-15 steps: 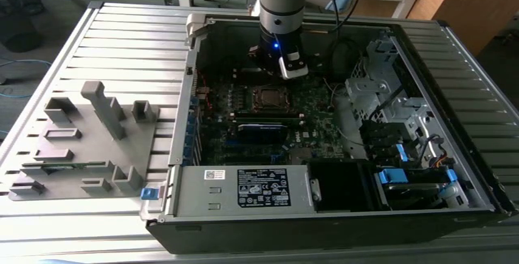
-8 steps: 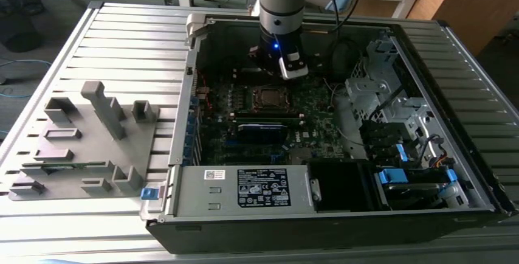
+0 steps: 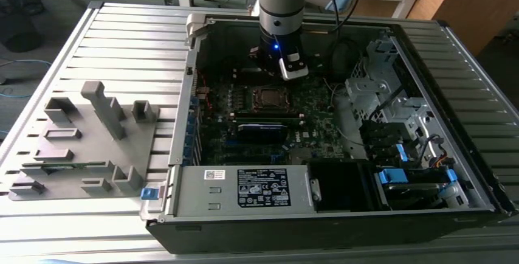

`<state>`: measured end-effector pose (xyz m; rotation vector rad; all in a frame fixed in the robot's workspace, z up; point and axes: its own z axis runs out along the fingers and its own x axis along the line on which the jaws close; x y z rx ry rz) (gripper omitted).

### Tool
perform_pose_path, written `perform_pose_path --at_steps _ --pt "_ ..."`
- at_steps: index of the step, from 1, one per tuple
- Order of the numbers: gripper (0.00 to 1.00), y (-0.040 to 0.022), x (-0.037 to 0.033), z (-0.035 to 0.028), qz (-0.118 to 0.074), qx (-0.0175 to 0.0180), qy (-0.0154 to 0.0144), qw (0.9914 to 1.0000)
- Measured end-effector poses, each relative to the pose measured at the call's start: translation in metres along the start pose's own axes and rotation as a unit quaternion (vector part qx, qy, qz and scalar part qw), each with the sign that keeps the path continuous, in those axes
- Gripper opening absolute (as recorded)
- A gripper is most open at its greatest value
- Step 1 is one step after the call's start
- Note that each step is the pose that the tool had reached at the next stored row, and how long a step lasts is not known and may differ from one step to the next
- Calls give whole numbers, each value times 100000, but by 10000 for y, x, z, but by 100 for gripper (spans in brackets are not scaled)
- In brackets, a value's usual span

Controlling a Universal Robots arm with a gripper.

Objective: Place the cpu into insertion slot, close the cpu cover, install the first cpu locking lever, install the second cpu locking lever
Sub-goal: 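Install the first cpu locking lever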

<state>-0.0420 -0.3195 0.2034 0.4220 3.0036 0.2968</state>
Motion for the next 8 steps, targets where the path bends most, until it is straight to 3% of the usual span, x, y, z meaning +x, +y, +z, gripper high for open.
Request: perform_pose_path --at_steps 8 --pt "11 3 1 1 11 -15 -66 100000"
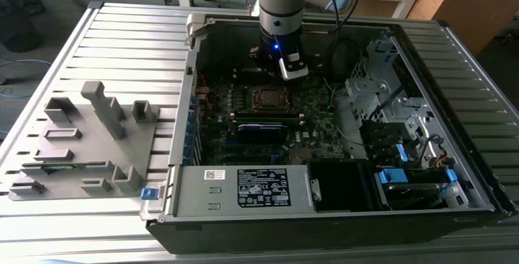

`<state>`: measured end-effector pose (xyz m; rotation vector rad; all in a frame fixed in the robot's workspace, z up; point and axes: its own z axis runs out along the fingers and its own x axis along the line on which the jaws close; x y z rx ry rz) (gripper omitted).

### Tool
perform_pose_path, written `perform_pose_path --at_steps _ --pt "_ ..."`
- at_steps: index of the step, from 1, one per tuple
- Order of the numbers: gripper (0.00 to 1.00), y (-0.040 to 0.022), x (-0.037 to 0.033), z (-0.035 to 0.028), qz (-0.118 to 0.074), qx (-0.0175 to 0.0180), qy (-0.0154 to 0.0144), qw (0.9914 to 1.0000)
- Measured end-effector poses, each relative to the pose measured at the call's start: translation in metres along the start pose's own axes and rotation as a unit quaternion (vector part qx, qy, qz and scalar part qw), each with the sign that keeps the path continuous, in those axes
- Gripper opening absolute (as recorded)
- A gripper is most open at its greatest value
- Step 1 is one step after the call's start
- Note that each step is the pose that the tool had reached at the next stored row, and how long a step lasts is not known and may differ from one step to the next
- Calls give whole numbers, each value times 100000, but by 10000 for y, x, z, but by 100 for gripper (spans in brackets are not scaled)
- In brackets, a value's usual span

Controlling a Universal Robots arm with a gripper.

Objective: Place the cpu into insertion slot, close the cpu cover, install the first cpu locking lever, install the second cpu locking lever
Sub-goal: 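Install the first cpu locking lever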

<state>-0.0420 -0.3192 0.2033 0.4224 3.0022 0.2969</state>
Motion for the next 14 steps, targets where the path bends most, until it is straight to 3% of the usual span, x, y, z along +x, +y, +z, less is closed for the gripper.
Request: perform_pose_path --at_steps 5,9,14 --pt "11 2 1 4 8 -7 -29 100000" --pt "11 -1 2 15 -72 -126 -445 99999" --pt "11 3 5 19 -69 -149 -490 99999"
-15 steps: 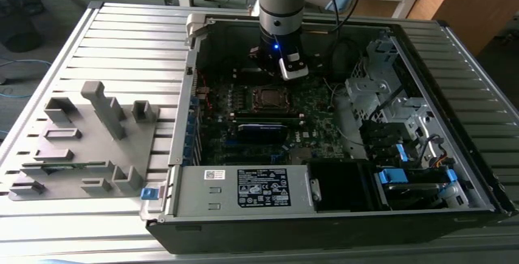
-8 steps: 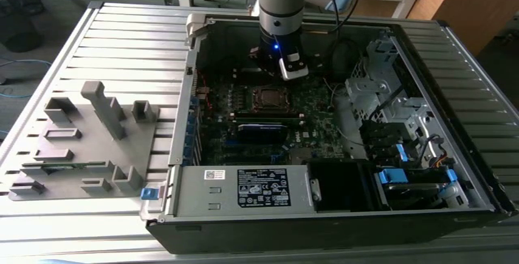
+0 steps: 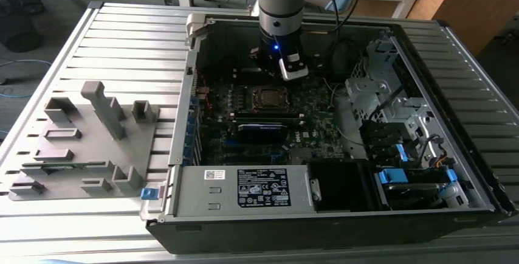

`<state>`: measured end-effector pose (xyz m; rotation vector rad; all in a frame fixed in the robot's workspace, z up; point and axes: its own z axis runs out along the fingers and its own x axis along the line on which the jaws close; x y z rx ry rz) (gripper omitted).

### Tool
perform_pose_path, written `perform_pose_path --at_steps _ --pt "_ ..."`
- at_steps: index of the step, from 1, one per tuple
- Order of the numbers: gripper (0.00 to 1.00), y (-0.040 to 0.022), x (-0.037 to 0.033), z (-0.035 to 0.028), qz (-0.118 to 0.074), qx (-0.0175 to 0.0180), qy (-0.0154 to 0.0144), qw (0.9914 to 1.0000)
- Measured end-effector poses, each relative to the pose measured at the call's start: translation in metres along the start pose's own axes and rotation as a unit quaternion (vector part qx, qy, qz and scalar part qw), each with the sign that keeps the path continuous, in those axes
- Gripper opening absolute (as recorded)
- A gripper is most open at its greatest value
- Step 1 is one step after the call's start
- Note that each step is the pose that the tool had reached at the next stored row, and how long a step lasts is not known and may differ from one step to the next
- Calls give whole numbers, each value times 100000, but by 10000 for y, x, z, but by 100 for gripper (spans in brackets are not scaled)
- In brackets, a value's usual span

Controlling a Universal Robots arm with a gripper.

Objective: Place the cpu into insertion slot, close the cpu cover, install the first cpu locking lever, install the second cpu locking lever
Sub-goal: 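Install the first cpu locking lever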

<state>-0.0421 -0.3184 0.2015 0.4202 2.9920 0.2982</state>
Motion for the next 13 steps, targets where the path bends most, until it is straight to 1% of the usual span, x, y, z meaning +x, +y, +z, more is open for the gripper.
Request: perform_pose_path --at_steps 5,9,11,13 --pt "11 19 10 2 20 11 2 100000" --pt "11 20 10 3 12 2 -23 100000" --pt "11 20 11 6 -4 -38 -163 100000" --pt "11 20 11 9 -81 -156 -541 99998"
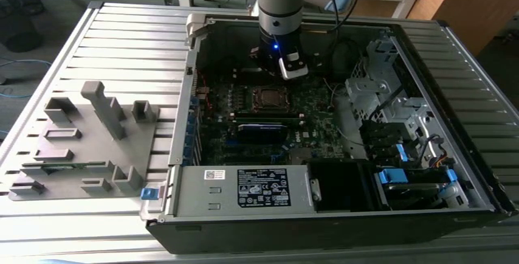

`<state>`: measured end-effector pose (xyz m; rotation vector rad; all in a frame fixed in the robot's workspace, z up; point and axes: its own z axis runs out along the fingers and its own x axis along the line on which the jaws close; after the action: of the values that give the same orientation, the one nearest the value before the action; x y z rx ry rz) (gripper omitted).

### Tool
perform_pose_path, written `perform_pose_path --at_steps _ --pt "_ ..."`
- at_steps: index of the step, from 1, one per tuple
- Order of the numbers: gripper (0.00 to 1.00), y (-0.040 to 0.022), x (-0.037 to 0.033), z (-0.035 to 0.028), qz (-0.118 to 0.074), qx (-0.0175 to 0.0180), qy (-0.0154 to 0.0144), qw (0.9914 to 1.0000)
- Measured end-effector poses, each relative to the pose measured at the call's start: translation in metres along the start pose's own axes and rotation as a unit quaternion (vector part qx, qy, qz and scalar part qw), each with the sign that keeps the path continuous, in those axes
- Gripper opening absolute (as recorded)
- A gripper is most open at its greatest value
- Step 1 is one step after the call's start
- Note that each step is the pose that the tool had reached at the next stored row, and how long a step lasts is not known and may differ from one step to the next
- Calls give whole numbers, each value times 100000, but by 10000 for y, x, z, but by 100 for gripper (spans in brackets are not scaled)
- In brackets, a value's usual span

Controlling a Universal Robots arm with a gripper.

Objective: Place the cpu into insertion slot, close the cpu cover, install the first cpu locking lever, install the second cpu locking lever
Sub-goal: 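Install the first cpu locking lever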

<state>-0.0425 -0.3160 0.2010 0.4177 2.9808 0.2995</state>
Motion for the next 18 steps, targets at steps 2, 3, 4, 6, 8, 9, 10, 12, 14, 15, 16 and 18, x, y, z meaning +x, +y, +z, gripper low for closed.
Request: perform_pose_path --at_steps 2,3,4,6,8,9,10,12,14,15,16,18 --pt "11 -1 0 1 -94 -147 -503 99999" --pt "11 -1 1 2 -133 -207 -701 99997" --pt "11 -1 3 2 -151 -239 -788 99996" --pt "11 -1 3 2 -158 -244 -802 99996" --pt "11 -3 9 2 -146 -250 -815 99996" --pt "11 -6 18 1 -146 -251 -810 99996" --pt "11 -9 27 -1 -149 -243 -809 99996" --pt "11 -11 39 -2 -149 -239 -820 99996" --pt "11 -12 39 -2 -164 -229 -826 99996" --pt "11 -14 40 -1 -170 -217 -847 99996" --pt "11 -17 39 -2 -171 -210 -868 99996" --pt "11 -29 36 -2 -172 -208 -896 99996"
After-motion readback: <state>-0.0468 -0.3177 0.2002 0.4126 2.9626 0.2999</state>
